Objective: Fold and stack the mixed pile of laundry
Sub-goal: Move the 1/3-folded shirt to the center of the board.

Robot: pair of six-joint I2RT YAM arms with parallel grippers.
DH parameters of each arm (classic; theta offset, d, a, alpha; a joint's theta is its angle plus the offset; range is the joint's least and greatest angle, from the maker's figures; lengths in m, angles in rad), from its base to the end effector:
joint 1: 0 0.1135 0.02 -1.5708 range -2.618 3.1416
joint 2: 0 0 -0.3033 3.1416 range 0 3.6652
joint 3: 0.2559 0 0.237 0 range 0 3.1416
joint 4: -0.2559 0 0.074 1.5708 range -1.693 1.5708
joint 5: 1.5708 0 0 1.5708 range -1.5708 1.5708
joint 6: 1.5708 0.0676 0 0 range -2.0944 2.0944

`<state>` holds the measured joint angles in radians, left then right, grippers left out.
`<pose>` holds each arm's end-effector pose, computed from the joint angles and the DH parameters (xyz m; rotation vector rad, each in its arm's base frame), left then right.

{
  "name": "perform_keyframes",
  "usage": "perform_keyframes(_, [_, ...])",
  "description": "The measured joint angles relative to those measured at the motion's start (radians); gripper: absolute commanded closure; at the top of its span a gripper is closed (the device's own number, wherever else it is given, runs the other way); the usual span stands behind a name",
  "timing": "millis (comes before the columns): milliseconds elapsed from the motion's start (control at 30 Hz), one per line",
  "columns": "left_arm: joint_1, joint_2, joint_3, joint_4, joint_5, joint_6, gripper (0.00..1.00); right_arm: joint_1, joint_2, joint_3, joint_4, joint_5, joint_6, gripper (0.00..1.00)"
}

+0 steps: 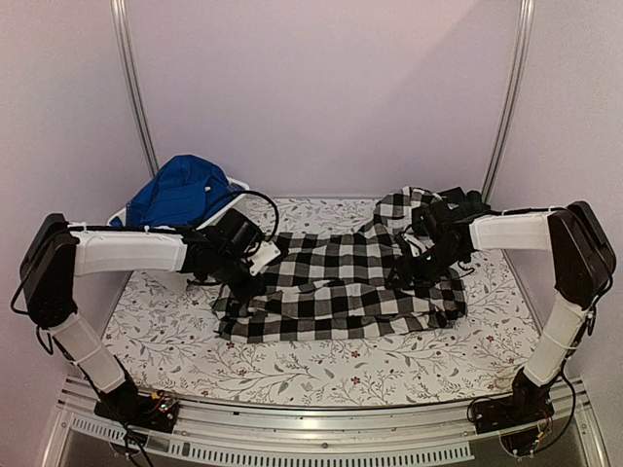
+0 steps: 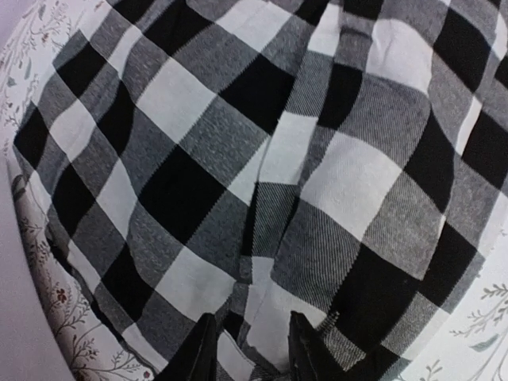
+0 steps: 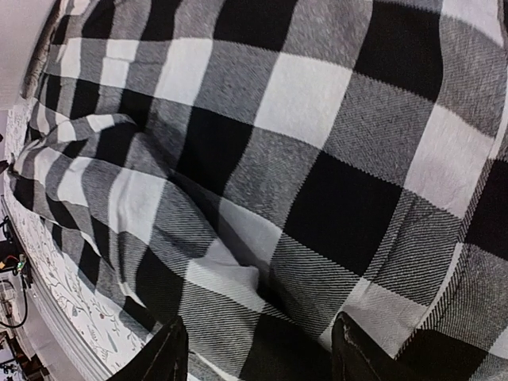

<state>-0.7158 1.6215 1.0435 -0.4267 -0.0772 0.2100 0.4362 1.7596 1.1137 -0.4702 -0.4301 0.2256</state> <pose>0.2570 -0.2166 0.2220 1.1233 2.3154 -0.0911 0.3104 0.1758 0.1996 -0.4270 2.7190 0.7745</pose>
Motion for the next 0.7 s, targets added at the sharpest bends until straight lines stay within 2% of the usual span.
perform_keyframes(300, [-0.032,0.145,-0.035,-0.058,0.025,-0.005,0.76,-0.006,0.039,-0.116,0.064,0.003,0.004,0.48])
perform_keyframes(500, [-0.083,0.123,-0.066,-0.082,0.032,-0.030,0.78,-0.007,-0.055,-0.262,0.167,-0.017,0.055,0.47])
perform_keyframes(700, [-0.164,0.088,-0.091,-0.150,0.085,-0.070,0.82,0.007,-0.191,-0.415,0.181,-0.041,0.124,0.46])
